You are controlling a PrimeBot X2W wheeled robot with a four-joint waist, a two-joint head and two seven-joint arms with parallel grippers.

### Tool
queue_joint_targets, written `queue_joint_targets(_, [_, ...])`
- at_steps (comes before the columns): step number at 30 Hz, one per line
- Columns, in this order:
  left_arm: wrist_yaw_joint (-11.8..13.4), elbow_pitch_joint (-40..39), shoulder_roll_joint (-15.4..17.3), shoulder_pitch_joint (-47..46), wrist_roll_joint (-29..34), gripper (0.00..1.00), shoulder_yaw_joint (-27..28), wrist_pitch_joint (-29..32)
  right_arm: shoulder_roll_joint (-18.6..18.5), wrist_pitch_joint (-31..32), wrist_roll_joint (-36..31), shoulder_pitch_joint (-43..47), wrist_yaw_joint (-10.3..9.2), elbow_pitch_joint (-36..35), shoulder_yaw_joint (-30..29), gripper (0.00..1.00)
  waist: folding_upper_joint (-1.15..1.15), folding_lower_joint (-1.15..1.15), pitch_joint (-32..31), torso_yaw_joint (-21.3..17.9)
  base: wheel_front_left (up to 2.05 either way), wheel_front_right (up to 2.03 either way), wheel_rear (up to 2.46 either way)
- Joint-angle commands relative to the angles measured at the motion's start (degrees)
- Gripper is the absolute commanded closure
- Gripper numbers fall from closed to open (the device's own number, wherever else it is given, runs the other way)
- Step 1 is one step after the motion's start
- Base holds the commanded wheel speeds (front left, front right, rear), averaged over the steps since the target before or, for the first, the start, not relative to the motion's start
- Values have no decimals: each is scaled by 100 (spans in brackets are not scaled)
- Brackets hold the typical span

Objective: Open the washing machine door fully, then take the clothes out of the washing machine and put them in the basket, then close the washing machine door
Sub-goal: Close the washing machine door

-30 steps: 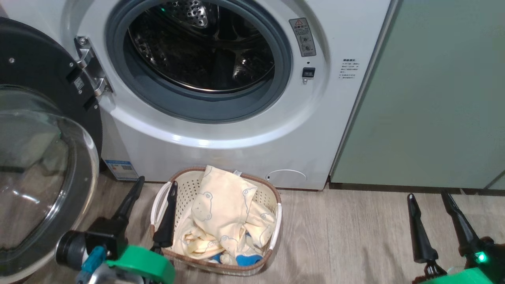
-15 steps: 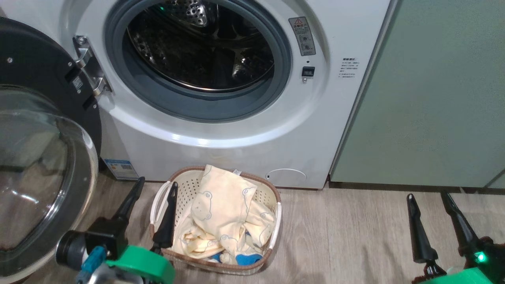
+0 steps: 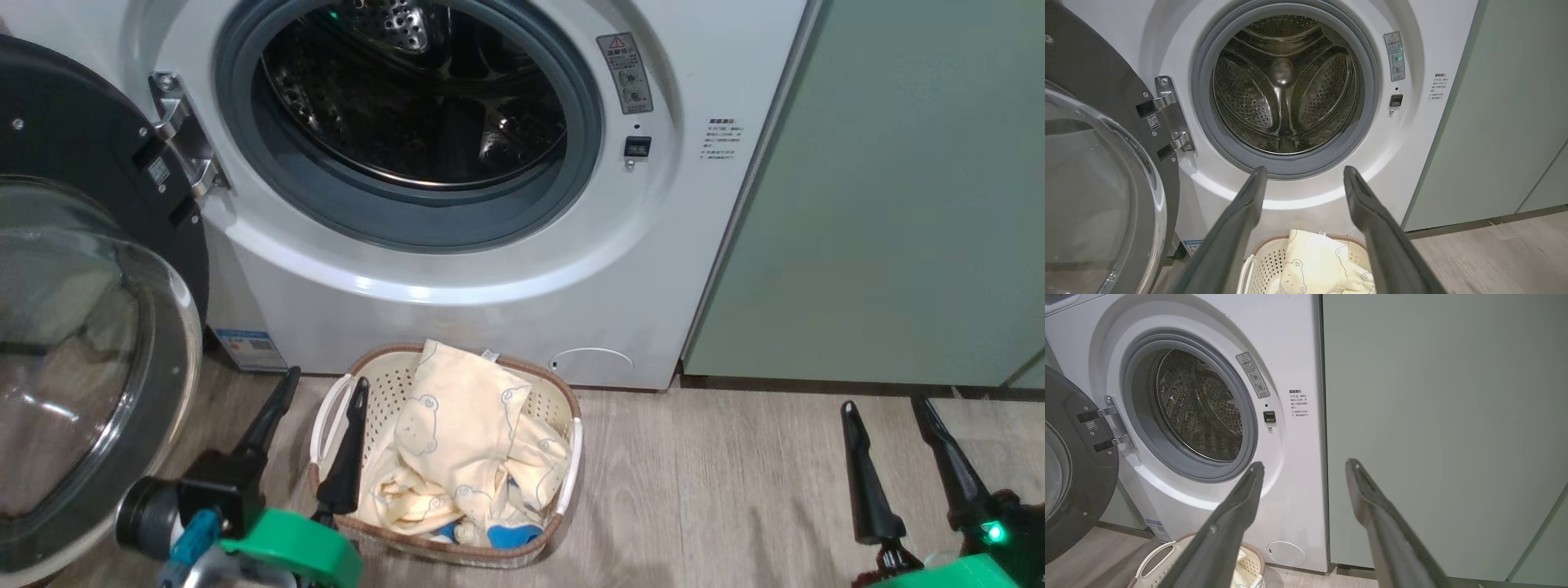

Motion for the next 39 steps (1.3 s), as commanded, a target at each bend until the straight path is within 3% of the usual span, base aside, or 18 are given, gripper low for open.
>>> queue_joint_targets(1, [54,-189,80,-238,-10,0,174,-25,-75,-38,-24,-212,20,-165,103,0,0,0,1,2,0,0,0])
queue_joint_targets(15, [177,-181,111,-249,75,0,146,-9,-76,-38,-17,-210,20,-165,97,0,0,0,-19,15,-82,82,0])
queue_joint_targets(25, [118,-195,160,-256,3,0,92,-9,-76,-38,-13,-219,20,-173,87,0,0,0,24,37,-143,143,0])
queue_joint_targets(39, [144,-235,200,-235,-34,0,51,-15,-74,-38,-18,-194,20,-191,81,0,0,0,37,50,-12,12,0])
